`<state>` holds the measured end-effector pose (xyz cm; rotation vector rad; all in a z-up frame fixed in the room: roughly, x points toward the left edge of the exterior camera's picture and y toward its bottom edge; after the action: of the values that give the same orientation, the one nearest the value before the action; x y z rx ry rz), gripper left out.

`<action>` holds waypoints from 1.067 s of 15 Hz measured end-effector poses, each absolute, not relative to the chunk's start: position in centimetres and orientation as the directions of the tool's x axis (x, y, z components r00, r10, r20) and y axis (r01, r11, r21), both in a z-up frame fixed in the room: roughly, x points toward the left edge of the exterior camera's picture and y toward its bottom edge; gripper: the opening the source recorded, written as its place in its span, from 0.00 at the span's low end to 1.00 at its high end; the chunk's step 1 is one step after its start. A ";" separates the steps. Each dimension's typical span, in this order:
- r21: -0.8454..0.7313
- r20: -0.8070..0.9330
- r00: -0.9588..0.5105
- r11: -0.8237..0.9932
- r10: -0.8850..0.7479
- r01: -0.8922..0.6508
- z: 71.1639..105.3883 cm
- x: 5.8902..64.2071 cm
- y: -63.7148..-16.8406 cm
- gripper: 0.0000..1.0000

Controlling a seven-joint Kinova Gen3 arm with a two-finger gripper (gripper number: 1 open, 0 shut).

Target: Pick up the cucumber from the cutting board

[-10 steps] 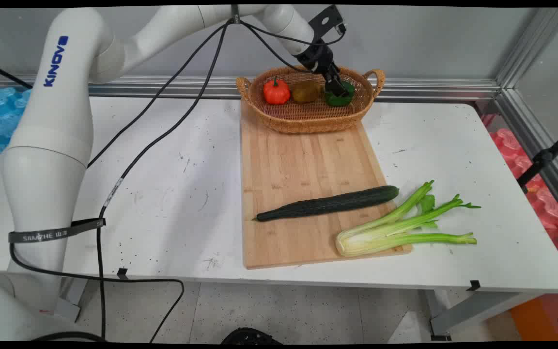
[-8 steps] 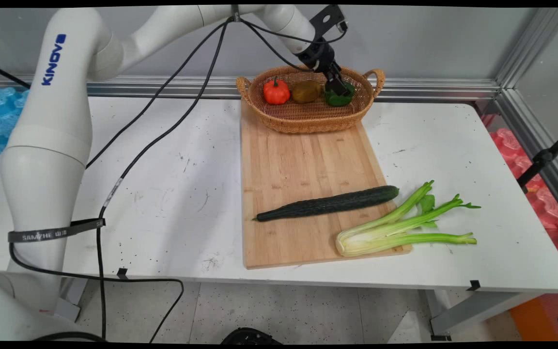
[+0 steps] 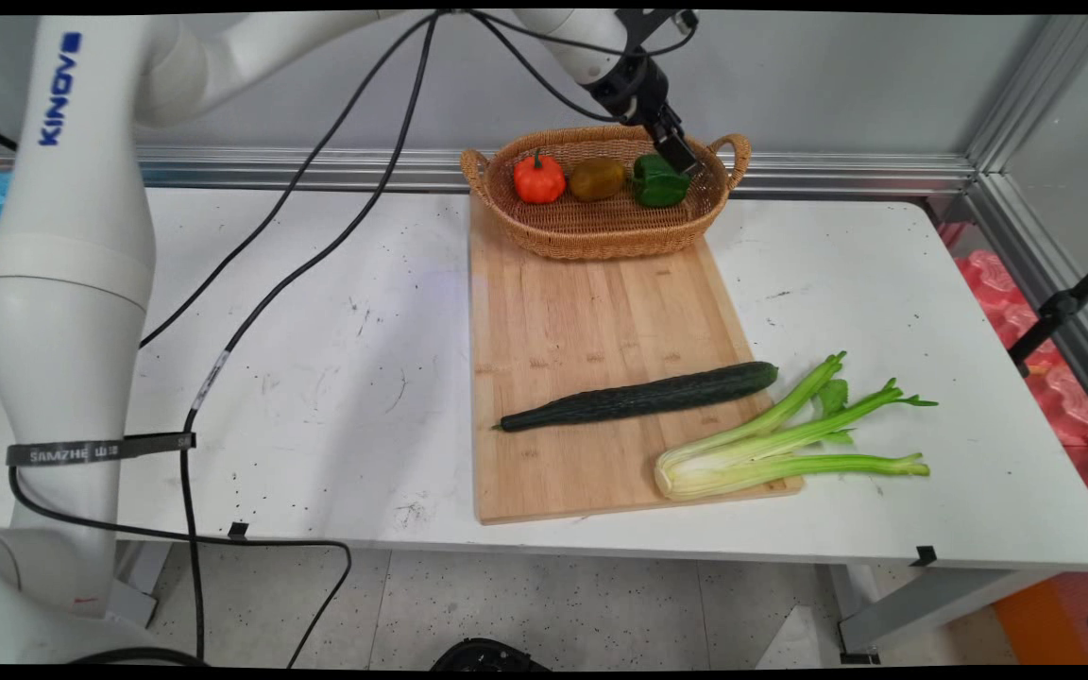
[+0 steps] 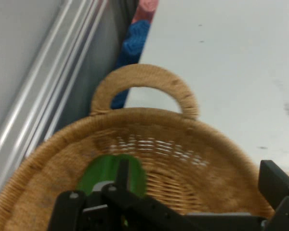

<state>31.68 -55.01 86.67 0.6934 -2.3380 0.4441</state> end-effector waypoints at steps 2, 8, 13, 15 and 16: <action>-0.110 0.663 -0.644 0.801 -0.382 -0.589 88.0 30.9 -52.9 1.00; -0.065 0.623 -0.662 0.815 -0.417 -0.576 90.3 29.2 -46.4 1.00; -0.054 0.564 -0.713 0.842 -0.417 -0.536 90.9 28.7 -39.5 1.00; -0.053 0.539 -0.729 0.847 -0.422 -0.529 90.6 28.8 -36.9 1.00; -0.052 0.525 -0.738 0.850 -0.423 -0.524 90.3 28.9 -35.5 1.00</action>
<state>28.90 -35.46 90.31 0.6933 -2.5164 0.2671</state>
